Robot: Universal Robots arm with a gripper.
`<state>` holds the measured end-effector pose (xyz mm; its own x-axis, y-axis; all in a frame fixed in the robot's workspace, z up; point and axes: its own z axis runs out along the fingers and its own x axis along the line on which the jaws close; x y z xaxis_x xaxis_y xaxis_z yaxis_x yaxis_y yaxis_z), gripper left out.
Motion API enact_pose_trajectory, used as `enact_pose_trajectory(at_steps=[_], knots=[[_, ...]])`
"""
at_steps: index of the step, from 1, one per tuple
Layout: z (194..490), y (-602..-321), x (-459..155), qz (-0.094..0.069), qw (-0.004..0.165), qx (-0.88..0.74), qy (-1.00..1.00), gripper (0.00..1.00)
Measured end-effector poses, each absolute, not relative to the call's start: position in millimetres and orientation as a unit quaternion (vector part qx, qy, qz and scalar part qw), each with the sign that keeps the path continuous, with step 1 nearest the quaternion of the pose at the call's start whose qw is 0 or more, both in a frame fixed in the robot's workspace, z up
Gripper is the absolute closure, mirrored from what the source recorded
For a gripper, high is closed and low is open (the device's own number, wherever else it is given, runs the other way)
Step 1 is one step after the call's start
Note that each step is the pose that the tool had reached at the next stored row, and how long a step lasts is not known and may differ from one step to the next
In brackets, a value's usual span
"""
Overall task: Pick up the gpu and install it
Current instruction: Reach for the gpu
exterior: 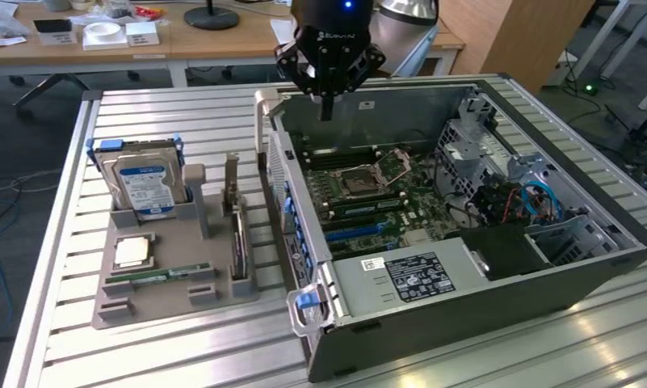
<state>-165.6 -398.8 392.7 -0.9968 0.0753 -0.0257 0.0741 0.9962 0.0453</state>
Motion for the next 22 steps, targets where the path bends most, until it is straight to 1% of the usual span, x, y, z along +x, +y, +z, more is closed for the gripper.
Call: enact_pose_trajectory(at_steps=[22], knots=[[391.9, -398.8, -210.1, 0.022, 0.014, 0.037, 0.999, 0.89]])
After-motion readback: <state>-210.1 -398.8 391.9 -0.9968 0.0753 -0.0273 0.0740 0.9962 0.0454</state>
